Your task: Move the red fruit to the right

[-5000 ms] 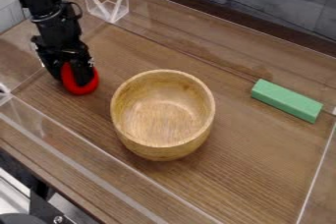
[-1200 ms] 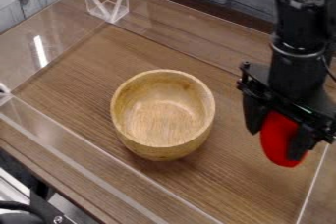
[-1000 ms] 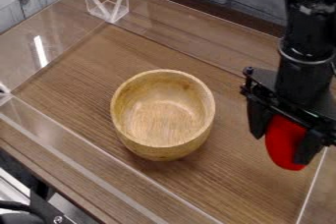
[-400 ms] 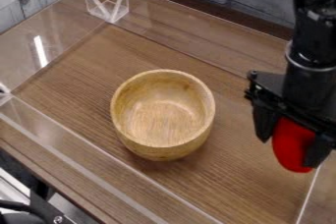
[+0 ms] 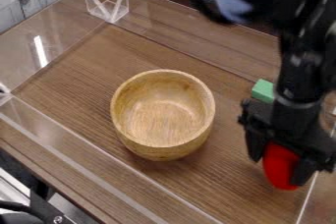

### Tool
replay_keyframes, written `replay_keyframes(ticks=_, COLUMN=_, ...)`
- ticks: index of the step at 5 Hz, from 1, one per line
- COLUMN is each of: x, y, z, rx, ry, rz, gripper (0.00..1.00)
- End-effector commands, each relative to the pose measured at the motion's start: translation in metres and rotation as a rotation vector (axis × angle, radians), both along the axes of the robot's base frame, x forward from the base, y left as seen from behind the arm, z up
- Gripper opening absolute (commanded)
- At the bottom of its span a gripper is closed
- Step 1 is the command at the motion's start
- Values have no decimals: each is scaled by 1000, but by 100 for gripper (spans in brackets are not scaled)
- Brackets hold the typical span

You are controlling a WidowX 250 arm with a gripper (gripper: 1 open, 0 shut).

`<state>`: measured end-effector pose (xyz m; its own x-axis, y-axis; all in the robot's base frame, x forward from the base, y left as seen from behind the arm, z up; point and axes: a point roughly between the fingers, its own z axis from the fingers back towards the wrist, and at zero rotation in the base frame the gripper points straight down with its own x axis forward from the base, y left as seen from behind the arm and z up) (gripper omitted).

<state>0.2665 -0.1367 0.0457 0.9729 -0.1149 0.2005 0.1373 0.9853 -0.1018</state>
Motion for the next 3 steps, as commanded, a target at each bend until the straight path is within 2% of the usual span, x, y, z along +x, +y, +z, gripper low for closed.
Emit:
replay_keyframes(ticks=1, x=12, y=7, z=3, rx=-20, ry=-59, rz=-114, gripper=0)
replay_keyframes(ticks=2, x=15, y=9, z=2, rx=-20, ry=-58, rz=-185, gripper=100)
replay_keyframes(ticks=3, x=10, y=14, z=4, rx=-14, ry=-58, rz=-186, gripper=100)
